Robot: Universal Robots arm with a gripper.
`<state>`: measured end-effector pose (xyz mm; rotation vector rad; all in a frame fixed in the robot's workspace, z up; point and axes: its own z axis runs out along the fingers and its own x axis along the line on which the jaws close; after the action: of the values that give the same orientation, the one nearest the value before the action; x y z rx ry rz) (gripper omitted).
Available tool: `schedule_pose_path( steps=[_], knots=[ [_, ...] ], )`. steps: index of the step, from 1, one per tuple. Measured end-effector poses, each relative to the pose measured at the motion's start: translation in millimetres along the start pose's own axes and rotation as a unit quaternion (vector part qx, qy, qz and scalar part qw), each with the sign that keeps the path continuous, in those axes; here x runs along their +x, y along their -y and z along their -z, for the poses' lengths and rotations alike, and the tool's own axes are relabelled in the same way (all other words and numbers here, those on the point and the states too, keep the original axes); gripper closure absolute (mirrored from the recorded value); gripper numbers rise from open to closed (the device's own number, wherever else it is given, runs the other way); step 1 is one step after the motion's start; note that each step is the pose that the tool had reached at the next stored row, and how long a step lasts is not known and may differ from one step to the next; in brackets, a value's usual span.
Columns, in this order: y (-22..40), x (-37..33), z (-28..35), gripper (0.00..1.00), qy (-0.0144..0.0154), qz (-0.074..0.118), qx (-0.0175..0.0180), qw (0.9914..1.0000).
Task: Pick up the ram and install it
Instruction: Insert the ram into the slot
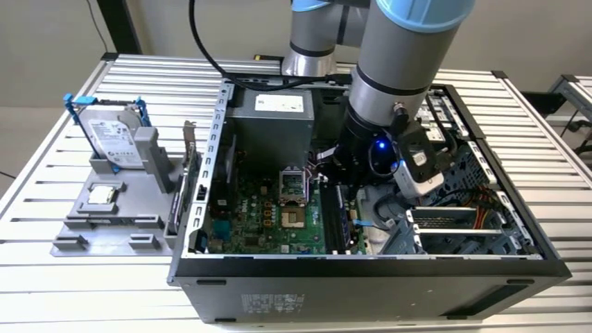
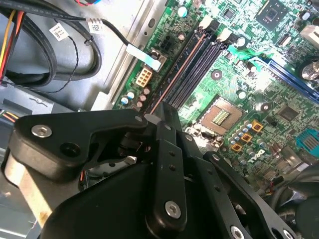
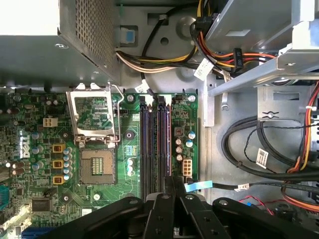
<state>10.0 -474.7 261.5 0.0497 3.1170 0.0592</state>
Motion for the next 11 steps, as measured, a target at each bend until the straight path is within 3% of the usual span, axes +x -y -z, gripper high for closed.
schedule_pose_path(
  steps=[11],
  knots=[
    [0.1, 0.0, 0.0, 1.0, 0.0, 0.0, 0.0, 1.0]
  ],
)
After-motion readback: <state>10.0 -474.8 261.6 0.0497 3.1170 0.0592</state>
